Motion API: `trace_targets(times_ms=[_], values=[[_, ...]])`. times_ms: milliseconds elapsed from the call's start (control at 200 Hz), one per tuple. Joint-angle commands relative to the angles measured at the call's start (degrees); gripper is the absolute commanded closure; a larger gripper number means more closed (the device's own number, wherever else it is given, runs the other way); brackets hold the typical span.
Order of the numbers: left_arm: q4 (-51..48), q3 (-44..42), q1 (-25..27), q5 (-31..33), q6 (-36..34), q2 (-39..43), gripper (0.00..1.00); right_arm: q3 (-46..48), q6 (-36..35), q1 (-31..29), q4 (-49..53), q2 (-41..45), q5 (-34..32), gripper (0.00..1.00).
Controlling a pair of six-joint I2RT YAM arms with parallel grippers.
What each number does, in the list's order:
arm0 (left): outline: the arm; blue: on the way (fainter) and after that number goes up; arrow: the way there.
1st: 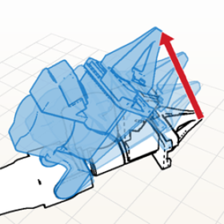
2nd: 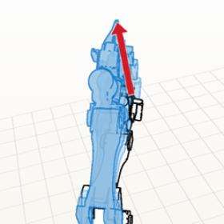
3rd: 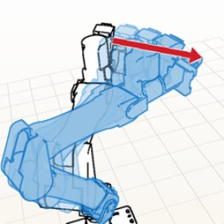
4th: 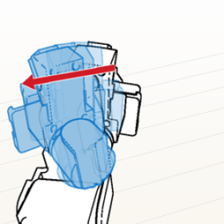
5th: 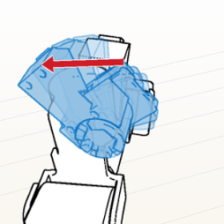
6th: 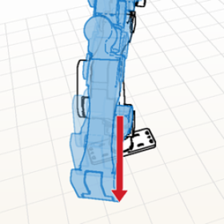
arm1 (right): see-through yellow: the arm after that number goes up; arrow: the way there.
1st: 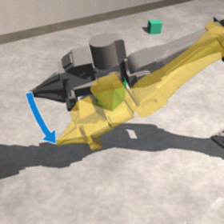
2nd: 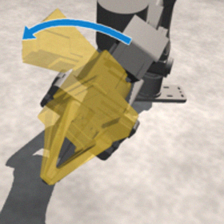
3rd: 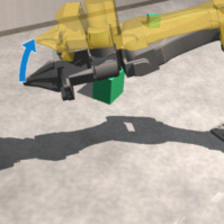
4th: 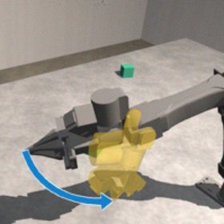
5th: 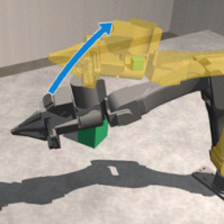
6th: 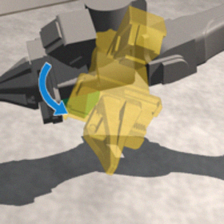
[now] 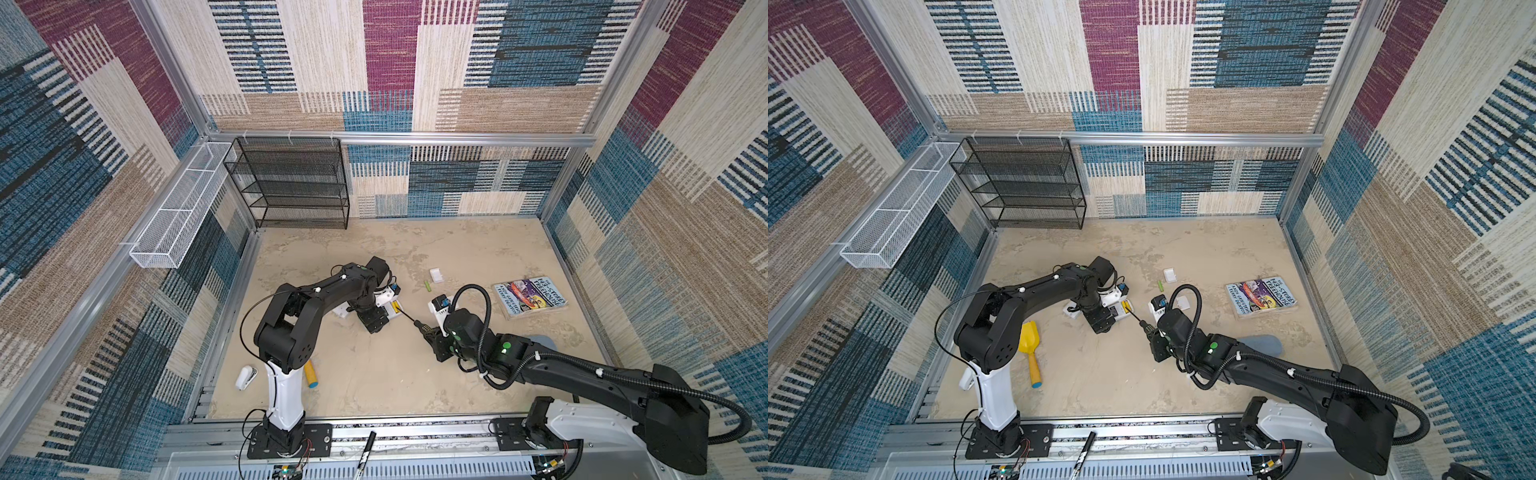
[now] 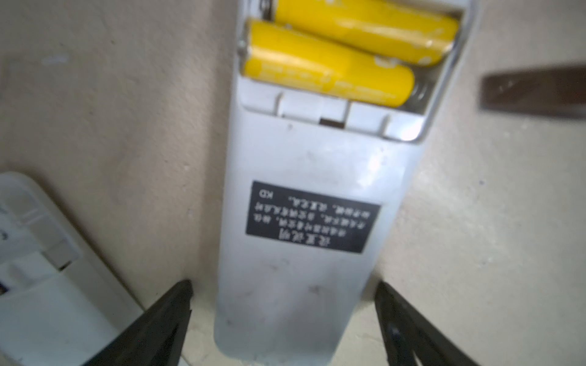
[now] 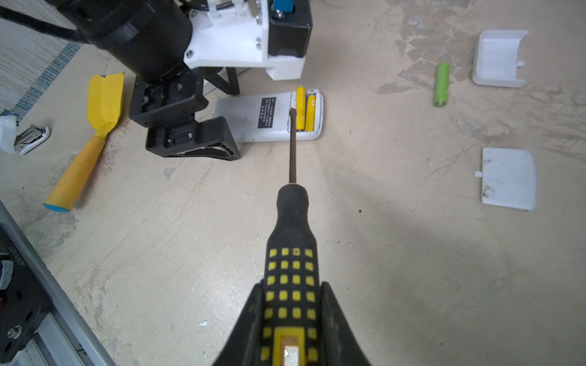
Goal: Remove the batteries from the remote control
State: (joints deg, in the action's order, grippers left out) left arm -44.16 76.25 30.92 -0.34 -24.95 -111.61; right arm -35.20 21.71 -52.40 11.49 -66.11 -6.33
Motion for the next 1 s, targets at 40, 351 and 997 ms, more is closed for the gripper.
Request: trace_targets(times_ms=[40, 351, 997], values=[[2.5, -1.4, 0.3, 0.5, -3.2, 0.5, 0.18, 0.3, -0.6, 0.5, -4.1, -1.4, 2.0, 1.0], [2.7, -1.4, 1.3, 2.5, -3.3, -0.6, 0.33, -0.2, -0.5, 1.6, -3.7, -3.2, 2.0, 1.0], [5.5, -1.5, 2.3, 9.0, -3.0, 0.9, 0.44, -5.4, -2.1, 2.3, 4.5, -7.5, 1.5, 1.0]])
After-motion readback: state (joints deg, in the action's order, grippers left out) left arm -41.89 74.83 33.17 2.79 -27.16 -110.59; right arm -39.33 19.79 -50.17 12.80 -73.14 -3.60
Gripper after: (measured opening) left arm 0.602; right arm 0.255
